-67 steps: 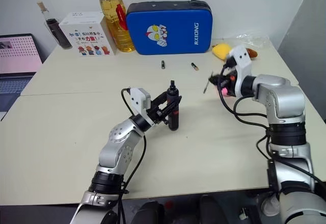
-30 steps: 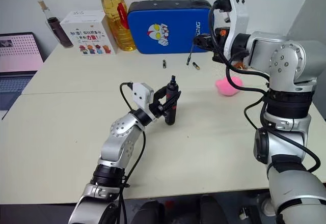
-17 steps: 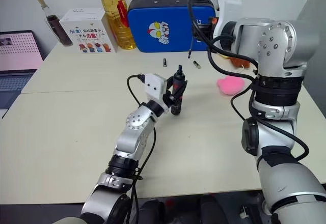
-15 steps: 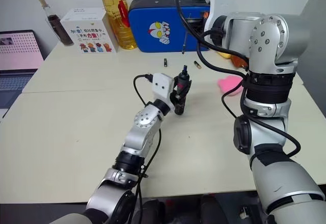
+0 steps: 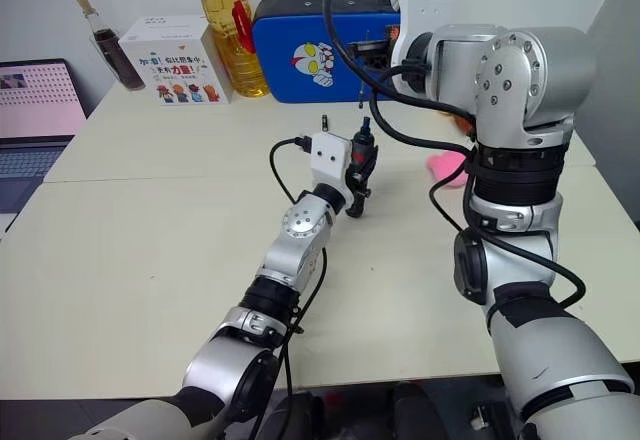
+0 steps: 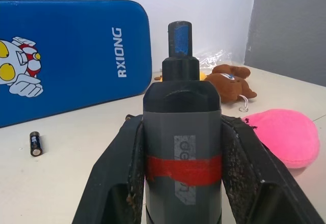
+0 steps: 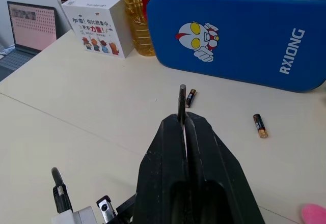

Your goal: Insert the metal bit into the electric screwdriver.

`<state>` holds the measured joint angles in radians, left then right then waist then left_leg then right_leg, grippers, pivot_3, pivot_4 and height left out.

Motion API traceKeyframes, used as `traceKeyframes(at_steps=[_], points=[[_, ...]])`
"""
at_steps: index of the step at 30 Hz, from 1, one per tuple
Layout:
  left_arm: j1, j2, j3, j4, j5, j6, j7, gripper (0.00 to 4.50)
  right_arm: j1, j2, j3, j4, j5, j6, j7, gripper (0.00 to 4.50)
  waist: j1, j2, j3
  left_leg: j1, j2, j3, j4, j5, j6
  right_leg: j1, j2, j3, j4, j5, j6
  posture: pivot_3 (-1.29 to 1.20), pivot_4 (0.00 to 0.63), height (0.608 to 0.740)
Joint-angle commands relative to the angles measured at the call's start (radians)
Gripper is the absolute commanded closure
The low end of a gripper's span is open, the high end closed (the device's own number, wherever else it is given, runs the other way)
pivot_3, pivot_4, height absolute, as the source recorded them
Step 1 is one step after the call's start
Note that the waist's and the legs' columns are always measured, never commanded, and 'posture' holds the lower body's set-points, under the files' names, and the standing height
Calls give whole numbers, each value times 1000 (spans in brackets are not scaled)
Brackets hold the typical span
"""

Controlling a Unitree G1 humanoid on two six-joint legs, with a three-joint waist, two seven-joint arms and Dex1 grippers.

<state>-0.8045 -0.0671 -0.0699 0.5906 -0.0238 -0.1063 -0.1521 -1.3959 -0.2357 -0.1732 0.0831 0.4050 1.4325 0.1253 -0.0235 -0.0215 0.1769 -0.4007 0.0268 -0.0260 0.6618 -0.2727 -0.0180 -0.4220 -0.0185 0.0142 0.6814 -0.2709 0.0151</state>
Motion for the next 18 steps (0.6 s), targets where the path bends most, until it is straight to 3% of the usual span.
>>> traceKeyframes(at_steps=[1,18], points=[[-23,-7,8,6,7,-31,15,2846,-33,-12,-11,-45,-12,25,-13,4415,0,0,0,0,0,0,0,0,0,0,0,0,0,0,0,0,150,740],[27,-12,-14,-44,22,-22,21,2846,-36,10,-37,-65,-39,81,-43,4415,0,0,0,0,0,0,0,0,0,0,0,0,0,0,0,0,150,740]])
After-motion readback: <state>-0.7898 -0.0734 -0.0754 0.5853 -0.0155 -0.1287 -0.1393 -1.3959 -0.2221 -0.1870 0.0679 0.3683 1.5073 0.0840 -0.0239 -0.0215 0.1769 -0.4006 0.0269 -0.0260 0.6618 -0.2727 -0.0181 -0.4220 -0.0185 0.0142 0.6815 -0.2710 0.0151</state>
